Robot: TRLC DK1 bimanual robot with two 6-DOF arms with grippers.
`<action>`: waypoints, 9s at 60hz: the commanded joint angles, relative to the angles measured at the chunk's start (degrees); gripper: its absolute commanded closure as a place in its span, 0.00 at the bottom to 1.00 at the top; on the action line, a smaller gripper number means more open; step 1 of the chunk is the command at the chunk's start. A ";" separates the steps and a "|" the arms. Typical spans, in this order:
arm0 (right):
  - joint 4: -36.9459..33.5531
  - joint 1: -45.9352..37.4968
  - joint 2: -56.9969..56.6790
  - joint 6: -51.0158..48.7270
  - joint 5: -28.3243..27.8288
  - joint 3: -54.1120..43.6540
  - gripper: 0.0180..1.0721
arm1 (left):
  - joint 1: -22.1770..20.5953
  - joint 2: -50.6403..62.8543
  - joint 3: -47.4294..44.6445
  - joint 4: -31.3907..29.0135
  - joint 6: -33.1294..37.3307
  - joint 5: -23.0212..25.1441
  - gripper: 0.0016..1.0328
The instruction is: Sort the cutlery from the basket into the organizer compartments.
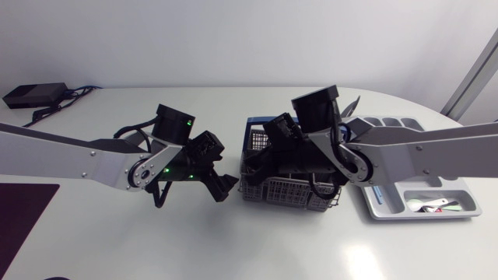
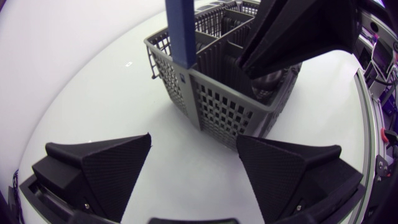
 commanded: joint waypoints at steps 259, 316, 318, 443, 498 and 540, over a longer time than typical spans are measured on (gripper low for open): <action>-57.44 -20.31 -17.93 -65.32 -39.85 5.32 0.94 | -9.99 -13.44 -4.99 -1.13 2.77 19.26 0.07; -50.23 -24.18 -12.57 -44.40 -65.77 14.46 0.93 | -10.52 -12.29 3.53 13.19 -20.52 31.12 0.38; -50.23 -24.26 -12.57 -44.32 -66.04 14.37 0.93 | -10.61 -12.29 3.62 13.19 -20.52 31.12 0.42; -7.34 -19.52 -22.15 -7.67 -37.21 3.21 0.04 | -15.00 -15.46 5.73 7.48 -13.31 3.52 0.98; 2.94 -9.41 -17.93 -2.83 -15.50 1.81 0.31 | -11.48 -14.75 3.44 14.42 -17.88 -5.71 0.98; 6.54 -6.86 -19.07 -3.89 -11.55 1.72 0.77 | -11.31 -13.61 3.62 14.34 -19.11 -5.09 0.98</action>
